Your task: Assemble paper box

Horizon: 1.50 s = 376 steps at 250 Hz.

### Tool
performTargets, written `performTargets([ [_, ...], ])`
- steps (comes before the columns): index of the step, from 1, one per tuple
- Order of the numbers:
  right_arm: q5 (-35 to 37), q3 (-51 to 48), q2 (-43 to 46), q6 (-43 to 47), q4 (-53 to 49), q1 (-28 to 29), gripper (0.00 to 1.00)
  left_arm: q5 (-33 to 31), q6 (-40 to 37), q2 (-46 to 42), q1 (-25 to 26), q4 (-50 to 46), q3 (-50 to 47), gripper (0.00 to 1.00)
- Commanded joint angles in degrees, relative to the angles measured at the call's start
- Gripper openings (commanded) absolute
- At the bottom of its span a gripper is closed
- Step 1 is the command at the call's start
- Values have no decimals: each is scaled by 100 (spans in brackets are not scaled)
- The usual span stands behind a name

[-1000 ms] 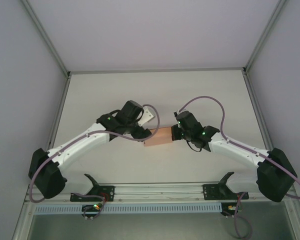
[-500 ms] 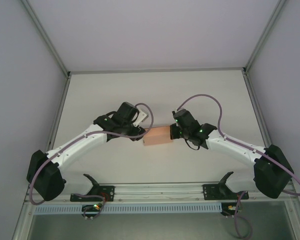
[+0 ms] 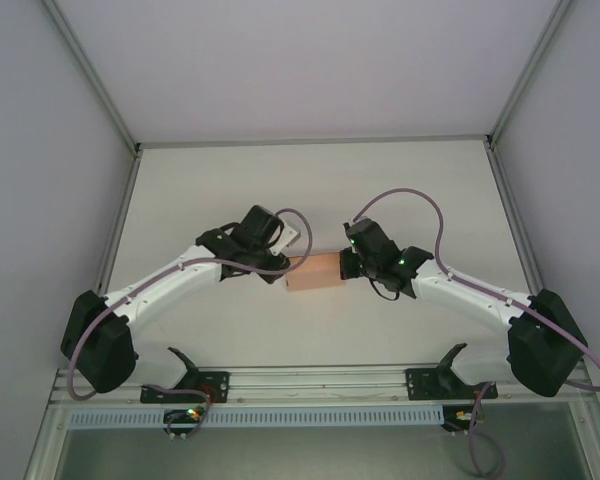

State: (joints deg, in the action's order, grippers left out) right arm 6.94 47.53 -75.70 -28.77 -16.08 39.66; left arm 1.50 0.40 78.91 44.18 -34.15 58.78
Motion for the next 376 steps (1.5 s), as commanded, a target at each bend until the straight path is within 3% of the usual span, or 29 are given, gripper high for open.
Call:
performTargets([
  [1,-167,-240,-80,-36,-734,95,0,-61,62,11,2,40,157,8],
  [11,-126,-244,-69,-20,-741,112,0,-66,84,-4,-2,64,168,0],
  [44,187,-245,-76,39,-834,234,0,2,293,19,41,33,284,0],
  [72,797,-213,-109,-153,-1043,434,0,1,956,112,64,-118,445,0],
  [96,1372,-257,-131,-376,-1155,619,0,369,1741,175,-16,-130,409,0],
  [135,1628,-291,-267,-604,-1256,711,0,964,2513,131,-291,-311,372,0],
  [167,2015,-176,-392,-690,-1389,958,0,1740,2779,233,-594,-398,414,0],
  [216,2127,-85,-669,-757,-1389,1081,0,2175,2973,431,-712,-401,540,0],
  [276,2100,-116,-610,-816,-1446,1107,0,1948,3020,564,-606,-301,280,0],
  [314,2080,-169,-621,-831,-1324,1125,0,1447,2976,626,-338,-312,83,0],
  [338,2066,-215,-635,-874,-1260,1146,0,1581,2980,678,-157,-142,-106,0],
  [376,2074,-336,-571,-848,-1152,1173,0,609,2871,780,98,-712,-160,0],
])
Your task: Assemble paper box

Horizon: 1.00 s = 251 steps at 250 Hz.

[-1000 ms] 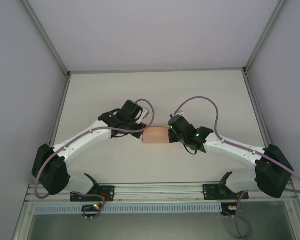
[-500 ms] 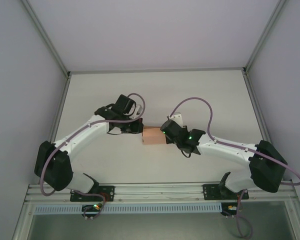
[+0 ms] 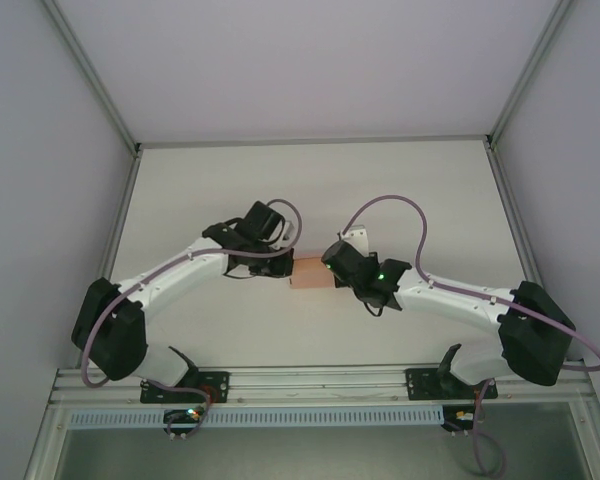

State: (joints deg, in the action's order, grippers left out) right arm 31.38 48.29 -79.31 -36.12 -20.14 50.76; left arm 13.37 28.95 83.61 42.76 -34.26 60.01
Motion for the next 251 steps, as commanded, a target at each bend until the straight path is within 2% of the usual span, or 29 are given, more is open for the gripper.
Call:
performTargets([
  [1,-369,-419,-209,-114,-746,68,0,-579,16,312,245,-707,-290,0],
  [37,-384,-572,-104,5,-592,88,0,-619,13,465,356,-663,-479,0],
  [51,-458,-644,67,123,-403,91,14,-700,14,519,384,-627,-474,0],
  [72,-612,-651,407,448,-213,85,24,-769,10,581,383,-578,-398,0],
  [98,-810,-637,982,808,9,33,43,-783,-62,638,407,-546,-276,0],
  [124,-1058,-724,1583,940,315,-171,68,-780,-124,676,434,-531,-205,0],
  [150,-1432,-816,2061,1008,705,-443,85,-791,-147,674,469,-511,-189,0],
  [189,-1741,-796,2195,943,1018,-878,88,-752,-174,646,527,-399,-165,0],
  [251,-1697,-766,1431,501,886,-1220,83,-833,-293,638,556,-414,-80,0],
])
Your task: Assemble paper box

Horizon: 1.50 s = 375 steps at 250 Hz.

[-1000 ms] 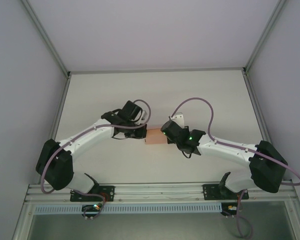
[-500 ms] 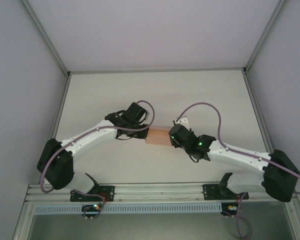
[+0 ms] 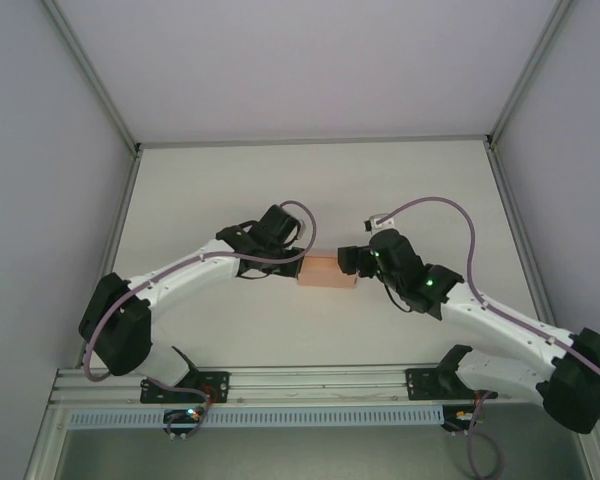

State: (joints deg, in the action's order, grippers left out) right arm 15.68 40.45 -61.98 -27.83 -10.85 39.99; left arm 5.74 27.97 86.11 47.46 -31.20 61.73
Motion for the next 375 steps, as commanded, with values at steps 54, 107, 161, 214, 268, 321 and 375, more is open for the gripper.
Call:
performTargets([
  [54,-364,-284,-641,-816,-48,-395,74,-140,-340,389,91,-742,-197,0],
  [107,-698,-834,-639,-1339,147,-456,62,-149,-450,371,94,-694,-112,0],
  [161,-1123,-1156,-718,-1729,422,-458,51,26,-747,93,182,-703,105,33],
  [214,-1100,-1309,-659,-1909,461,-448,45,110,-725,-532,246,-645,216,67],
  [268,-1096,-1311,-667,-1831,424,-438,43,234,-151,-793,-288,-239,100,100],
  [321,-1055,-1285,-657,-1792,351,-439,42,1354,168,-495,-1026,801,-366,100],
  [375,-1030,-1354,-707,-1781,395,-439,42,2075,374,-89,-1277,1476,-866,89],
])
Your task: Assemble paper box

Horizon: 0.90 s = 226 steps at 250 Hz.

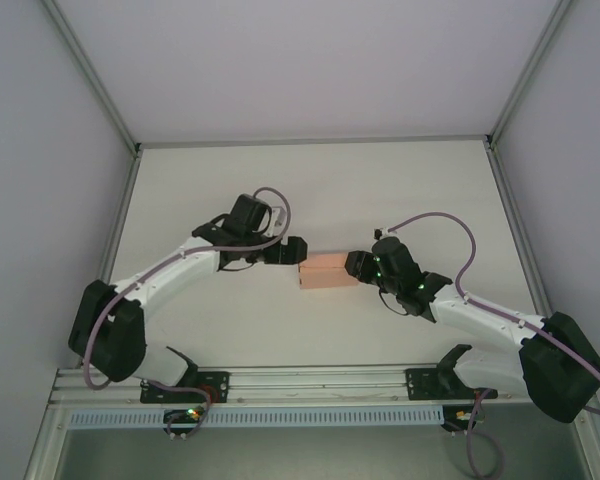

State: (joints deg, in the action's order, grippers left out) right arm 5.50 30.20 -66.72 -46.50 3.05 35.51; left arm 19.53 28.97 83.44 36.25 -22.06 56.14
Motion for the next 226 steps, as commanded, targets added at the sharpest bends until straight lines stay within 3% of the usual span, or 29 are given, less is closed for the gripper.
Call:
performTargets([
  [1,-12,-329,-235,82,-993,9,42,712,283,184,-159,576,-324,88],
  [55,-142,-470,-272,99,-817,7,41,1299,583,408,-254,1583,-1108,71],
  [71,-182,-534,-258,93,-769,2,40,1349,593,490,-262,1716,-1298,58],
  [86,-256,-614,-224,97,-654,-8,35,1334,608,533,-302,1756,-1439,38],
  [103,-366,-720,-178,86,-480,-41,29,1301,618,559,-350,1824,-1606,23],
  [122,-499,-809,-154,67,-377,-99,24,1206,570,568,-365,1821,-1725,17],
  [148,-706,-947,-130,-1,-208,-199,18,1123,452,611,-331,1918,-1893,0],
  [200,-1272,-1197,-47,-142,170,-483,7,711,-195,814,-154,1802,-2104,0],
  [226,-1453,-1300,14,-162,307,-573,0,129,-490,823,104,1768,-2164,0],
])
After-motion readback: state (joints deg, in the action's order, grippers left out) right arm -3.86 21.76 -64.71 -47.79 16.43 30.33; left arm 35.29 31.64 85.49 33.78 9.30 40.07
